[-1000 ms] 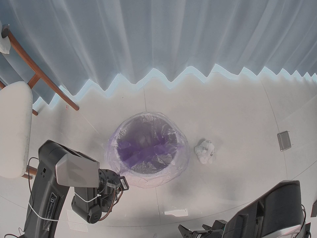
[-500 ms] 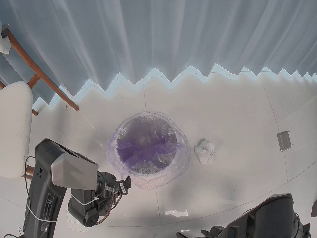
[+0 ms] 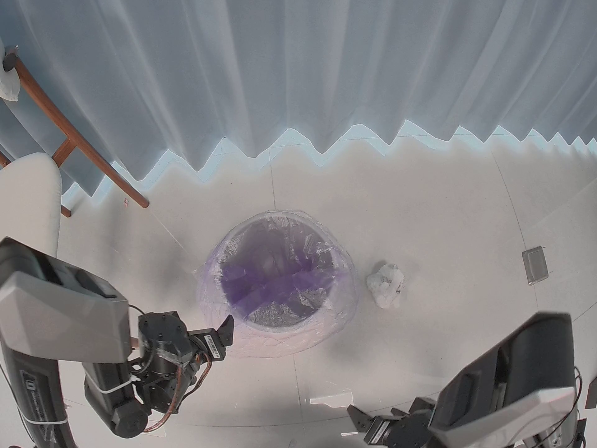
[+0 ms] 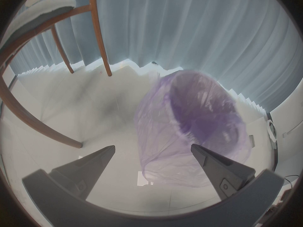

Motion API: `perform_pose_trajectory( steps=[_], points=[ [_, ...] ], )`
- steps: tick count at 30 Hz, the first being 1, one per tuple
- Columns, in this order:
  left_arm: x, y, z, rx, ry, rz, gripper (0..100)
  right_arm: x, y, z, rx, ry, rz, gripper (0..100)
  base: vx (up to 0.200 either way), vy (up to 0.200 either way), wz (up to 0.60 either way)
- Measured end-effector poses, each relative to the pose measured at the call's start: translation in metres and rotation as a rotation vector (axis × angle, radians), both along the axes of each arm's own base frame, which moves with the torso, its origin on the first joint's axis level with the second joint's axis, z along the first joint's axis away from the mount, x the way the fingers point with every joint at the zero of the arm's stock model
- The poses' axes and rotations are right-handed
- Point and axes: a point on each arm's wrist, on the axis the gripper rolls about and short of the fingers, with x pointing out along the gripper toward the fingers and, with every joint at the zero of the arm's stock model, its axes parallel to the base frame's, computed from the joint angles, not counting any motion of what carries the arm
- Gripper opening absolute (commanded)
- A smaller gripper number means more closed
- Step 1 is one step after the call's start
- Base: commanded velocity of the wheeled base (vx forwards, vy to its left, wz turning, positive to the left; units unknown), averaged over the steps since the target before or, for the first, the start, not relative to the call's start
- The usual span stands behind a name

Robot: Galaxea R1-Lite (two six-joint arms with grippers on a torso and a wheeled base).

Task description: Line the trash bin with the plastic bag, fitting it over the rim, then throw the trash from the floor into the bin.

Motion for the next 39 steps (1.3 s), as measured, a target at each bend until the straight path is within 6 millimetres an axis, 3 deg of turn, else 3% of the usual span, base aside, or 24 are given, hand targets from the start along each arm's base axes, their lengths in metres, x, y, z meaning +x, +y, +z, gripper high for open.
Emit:
perform_pose_trajectory(
  steps=[12,23,39],
  points=[
    [-0.047,0.021,0.065,-0.180,-0.145,-0.009,100,0.075,-0.041,0.020,0.035,-0.042,-0.150,100,0.000,0.000,0.00],
    [-0.071,0.039,0.101,-0.305,-0.280,0.001,100,0.119,-0.025,0.027,0.123,-0.153,-0.170,100,0.000,0.000,0.00],
    [-0.083,0.040,0.118,-0.487,-0.336,-0.008,100,0.179,-0.007,0.042,0.204,-0.233,-0.211,100,0.000,0.000,0.00]
  ],
)
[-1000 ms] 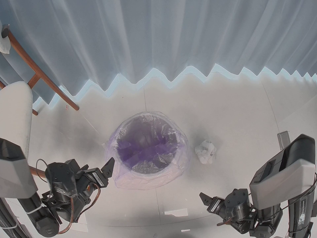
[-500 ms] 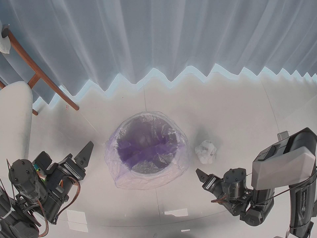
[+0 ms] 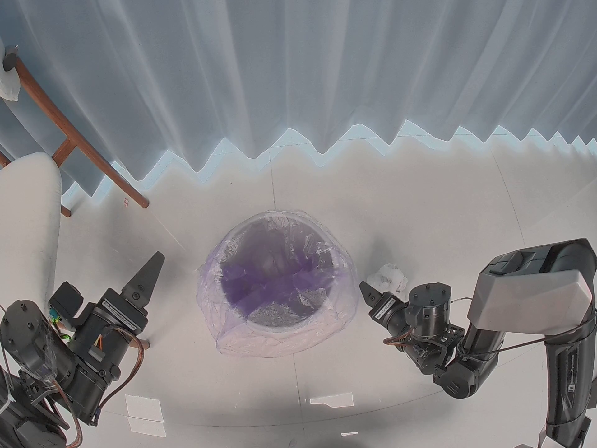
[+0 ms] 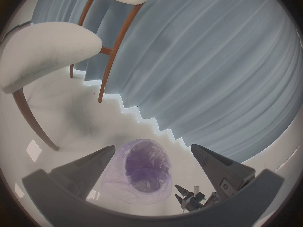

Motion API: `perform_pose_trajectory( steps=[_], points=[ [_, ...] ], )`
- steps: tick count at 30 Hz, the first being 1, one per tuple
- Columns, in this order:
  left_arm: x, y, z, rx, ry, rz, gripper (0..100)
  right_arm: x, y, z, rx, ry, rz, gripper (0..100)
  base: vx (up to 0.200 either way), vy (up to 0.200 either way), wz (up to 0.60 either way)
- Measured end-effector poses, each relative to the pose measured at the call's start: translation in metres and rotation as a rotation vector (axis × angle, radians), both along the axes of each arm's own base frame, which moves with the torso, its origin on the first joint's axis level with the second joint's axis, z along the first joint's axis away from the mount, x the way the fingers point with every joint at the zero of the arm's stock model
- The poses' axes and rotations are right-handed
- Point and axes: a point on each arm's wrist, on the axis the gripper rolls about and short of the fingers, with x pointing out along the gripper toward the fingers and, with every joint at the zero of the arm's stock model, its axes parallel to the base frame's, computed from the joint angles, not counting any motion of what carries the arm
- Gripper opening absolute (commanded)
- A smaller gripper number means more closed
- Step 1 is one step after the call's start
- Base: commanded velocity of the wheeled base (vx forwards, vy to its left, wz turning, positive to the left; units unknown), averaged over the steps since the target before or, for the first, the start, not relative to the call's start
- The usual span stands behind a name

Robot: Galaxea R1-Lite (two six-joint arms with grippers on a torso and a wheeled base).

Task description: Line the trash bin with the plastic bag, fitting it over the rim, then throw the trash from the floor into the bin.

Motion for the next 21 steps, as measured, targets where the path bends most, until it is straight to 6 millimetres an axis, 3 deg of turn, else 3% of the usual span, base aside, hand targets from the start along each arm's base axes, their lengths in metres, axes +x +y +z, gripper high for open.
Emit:
perform_pose_trajectory(
  steps=[8,21],
  points=[
    [0.000,0.001,0.001,-0.032,0.001,0.005,100,0.013,0.008,-0.002,0.025,-0.026,0.005,100,0.000,0.000,0.00],
    [0.002,-0.002,-0.003,-0.025,0.022,0.011,100,0.013,0.028,-0.013,0.034,-0.029,0.047,100,0.000,0.000,0.00]
  ],
)
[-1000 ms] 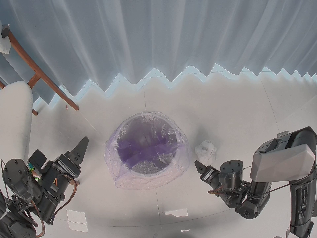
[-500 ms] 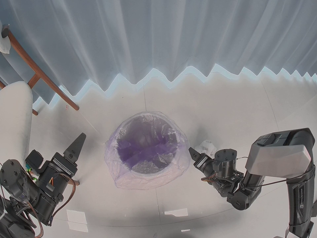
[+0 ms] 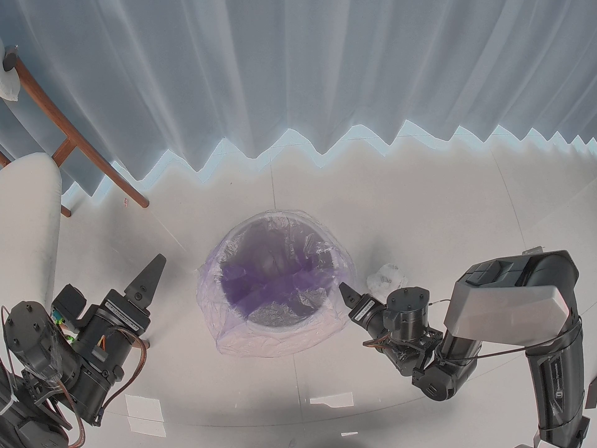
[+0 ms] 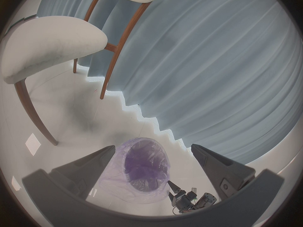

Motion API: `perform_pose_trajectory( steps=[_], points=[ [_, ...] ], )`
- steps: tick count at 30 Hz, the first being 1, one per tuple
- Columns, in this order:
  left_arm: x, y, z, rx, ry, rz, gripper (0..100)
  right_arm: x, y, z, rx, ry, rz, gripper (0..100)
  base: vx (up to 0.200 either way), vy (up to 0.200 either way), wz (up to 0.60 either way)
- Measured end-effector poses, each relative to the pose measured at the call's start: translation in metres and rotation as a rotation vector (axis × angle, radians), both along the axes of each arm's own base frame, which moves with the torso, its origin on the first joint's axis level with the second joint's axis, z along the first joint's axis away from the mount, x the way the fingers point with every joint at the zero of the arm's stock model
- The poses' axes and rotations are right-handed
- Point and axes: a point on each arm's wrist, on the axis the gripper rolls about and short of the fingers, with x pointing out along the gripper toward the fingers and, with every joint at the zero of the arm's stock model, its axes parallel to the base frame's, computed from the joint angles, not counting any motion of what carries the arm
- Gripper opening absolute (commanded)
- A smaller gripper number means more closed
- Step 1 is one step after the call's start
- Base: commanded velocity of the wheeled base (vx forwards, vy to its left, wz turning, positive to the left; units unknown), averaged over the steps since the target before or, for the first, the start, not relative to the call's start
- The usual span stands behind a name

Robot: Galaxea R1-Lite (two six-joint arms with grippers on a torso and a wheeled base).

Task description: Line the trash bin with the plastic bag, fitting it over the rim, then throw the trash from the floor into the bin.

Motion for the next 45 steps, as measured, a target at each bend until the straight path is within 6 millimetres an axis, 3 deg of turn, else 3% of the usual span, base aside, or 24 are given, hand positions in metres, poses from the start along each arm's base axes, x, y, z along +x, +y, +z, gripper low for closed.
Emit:
perform_pose_trajectory(
  steps=[1,2,18,30,45],
  points=[
    [0.000,0.000,0.000,0.000,0.001,0.003,100,-0.001,0.001,-0.001,0.001,0.002,0.004,100,0.000,0.000,0.00],
    [0.001,0.001,0.000,0.001,0.002,0.006,100,-0.001,0.002,-0.003,0.001,0.006,0.004,0,0.000,0.000,0.00],
    [0.008,0.011,-0.002,-0.023,0.013,0.074,100,-0.010,0.010,-0.026,-0.050,0.052,0.040,0,0.000,0.000,0.00],
    [0.011,0.017,-0.002,-0.023,0.014,0.116,100,0.008,0.010,-0.058,-0.198,0.103,0.052,0,0.000,0.000,0.00],
    [0.010,0.017,-0.001,-0.026,0.009,0.113,100,0.027,0.016,-0.061,-0.230,0.160,0.039,0,0.000,0.000,0.00]
  ],
)
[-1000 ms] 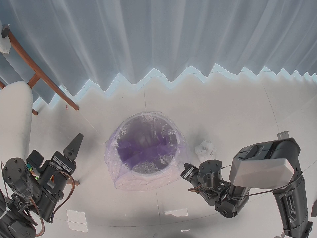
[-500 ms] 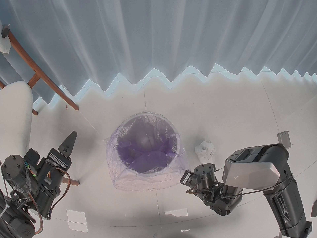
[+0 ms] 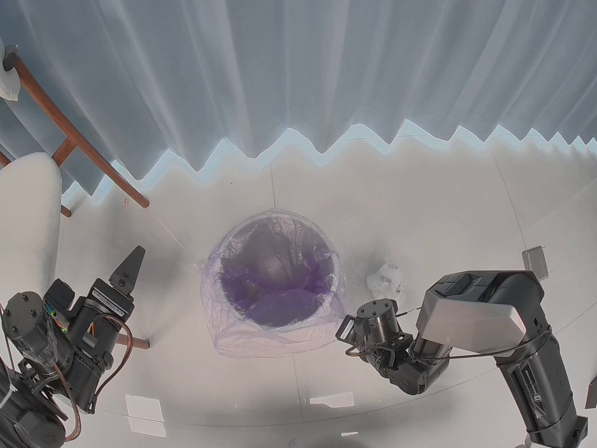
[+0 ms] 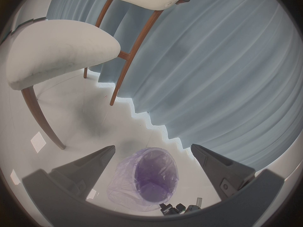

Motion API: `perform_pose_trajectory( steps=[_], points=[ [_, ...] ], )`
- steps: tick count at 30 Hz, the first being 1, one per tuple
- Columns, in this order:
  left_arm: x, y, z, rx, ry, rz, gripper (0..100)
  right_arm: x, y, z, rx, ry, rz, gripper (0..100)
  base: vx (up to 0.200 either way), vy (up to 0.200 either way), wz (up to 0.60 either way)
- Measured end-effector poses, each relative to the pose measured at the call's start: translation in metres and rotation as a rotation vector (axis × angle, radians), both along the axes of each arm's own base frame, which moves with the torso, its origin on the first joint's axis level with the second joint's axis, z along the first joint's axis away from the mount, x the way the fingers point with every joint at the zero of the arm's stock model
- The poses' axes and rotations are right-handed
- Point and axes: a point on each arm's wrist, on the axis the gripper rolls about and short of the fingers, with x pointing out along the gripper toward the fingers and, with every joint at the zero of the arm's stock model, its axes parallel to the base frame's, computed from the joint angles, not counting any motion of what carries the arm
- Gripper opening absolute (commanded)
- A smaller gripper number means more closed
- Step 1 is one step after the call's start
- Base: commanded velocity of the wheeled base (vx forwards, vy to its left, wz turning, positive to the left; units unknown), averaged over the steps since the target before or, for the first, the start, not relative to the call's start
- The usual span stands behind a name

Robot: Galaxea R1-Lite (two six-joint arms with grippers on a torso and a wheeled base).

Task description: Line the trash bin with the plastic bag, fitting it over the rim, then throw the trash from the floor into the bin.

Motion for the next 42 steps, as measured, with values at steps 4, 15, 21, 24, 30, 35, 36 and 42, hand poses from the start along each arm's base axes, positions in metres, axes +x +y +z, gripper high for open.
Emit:
perform_pose_trajectory(
  steps=[4,15,21,24,30,35,36,42],
  points=[
    [0.000,0.000,0.000,0.000,0.000,0.000,100,0.002,0.001,0.002,0.011,0.004,-0.008,100,0.000,0.000,0.00],
    [0.000,0.000,0.000,-0.021,0.001,0.001,100,-0.001,0.001,0.020,0.108,-0.004,-0.052,100,0.000,0.000,0.00],
    [0.000,0.000,0.000,-0.049,0.000,0.002,100,-0.027,-0.016,0.034,0.103,0.048,-0.068,100,0.000,0.000,0.00],
    [0.000,0.001,0.001,-0.064,-0.001,0.001,100,-0.048,-0.027,0.040,0.092,0.090,-0.073,100,0.000,0.000,0.00],
    [0.000,0.001,-0.001,-0.069,0.011,0.002,100,-0.097,-0.047,0.048,0.067,0.147,-0.073,100,0.000,0.000,0.00],
    [0.002,0.001,-0.007,-0.056,0.061,0.005,100,-0.134,-0.061,0.061,0.111,0.081,-0.080,100,0.000,0.000,0.00],
    [0.002,0.002,-0.009,-0.051,0.074,0.009,100,-0.140,-0.064,0.063,0.124,0.069,-0.087,100,0.000,0.000,0.00],
    [0.016,0.008,-0.029,0.012,0.178,0.072,100,-0.176,-0.080,0.062,0.209,0.081,-0.244,100,0.000,0.000,0.00]
  ],
)
